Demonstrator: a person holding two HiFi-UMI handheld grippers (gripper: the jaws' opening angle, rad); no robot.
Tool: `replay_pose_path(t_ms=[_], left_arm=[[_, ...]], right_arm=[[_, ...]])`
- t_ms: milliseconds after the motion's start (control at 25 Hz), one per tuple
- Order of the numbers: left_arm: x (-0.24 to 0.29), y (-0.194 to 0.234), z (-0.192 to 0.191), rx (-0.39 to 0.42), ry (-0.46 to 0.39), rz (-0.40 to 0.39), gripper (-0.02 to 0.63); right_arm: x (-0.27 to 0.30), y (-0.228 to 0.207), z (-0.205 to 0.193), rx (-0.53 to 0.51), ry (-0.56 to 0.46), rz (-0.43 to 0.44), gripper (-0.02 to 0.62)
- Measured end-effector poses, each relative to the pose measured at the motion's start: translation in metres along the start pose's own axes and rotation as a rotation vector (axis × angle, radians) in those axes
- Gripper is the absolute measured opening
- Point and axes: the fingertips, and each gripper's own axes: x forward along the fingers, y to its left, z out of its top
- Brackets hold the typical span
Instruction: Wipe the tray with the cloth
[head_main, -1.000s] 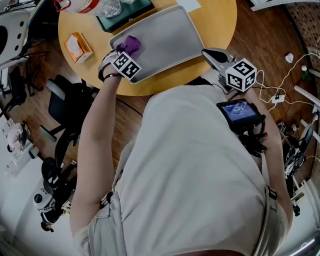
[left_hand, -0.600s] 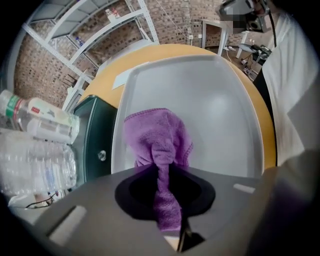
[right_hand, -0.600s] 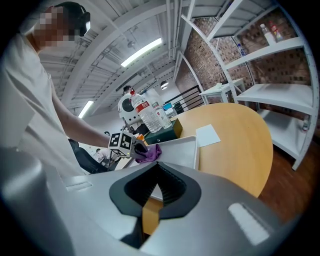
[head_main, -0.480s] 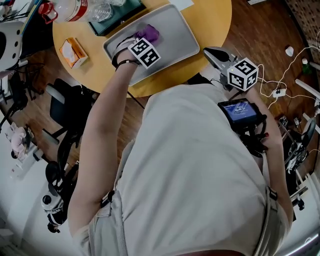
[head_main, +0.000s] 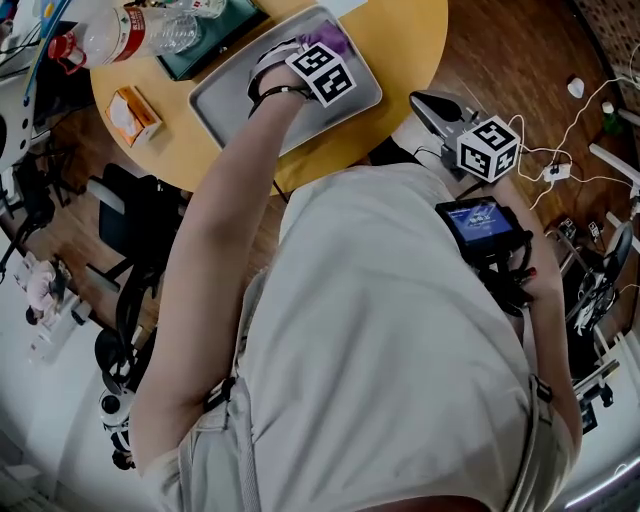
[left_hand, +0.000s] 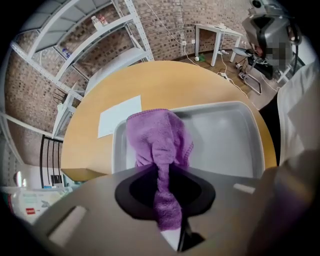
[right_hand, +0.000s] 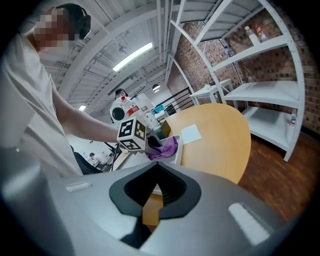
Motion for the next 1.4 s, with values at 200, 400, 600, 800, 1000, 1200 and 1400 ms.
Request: replay_pose_path(t_ms=[200,400,600,800,1000,1200,1400], left_arm=[[0.0,0.007,0.018,0.024,0.02,0.012,0.054],[-0.003,-0.008,0.019,0.07,0.021,0.022,0.052],[-0.006,-0.044,0.029,0.106,-0.002,-0.008,0.052],[-0.009,-0.063,0.037,0.095,-0.04,-0.023,0.052],[-0.015,-0.062,0.027,0.08,-0.067,-0.026,0.054],[-0.018,-0.063,-0.024,0.035,-0.091,-0.017,0.054],[-0.021,-0.07,-0.089,0.008,-0.108,0.0,0.052]], right_arm=[[-0.002,-0.004,0.002,0.001,0.003,0.008,0.002],[0.001,-0.001,0.004,-0.006,0.003,0.021,0.002],[0.006,0.003,0.006,-0.011,0.0,0.027,0.002],[0.004,0.006,0.005,-0.018,0.005,0.028,0.002],[0.003,0.013,0.011,-0.038,0.006,0.037,0.002],[0.015,0.027,0.014,-0.063,0.016,0.062,0.002],[0.029,0.045,0.011,-0.085,0.027,0.092,0.002]])
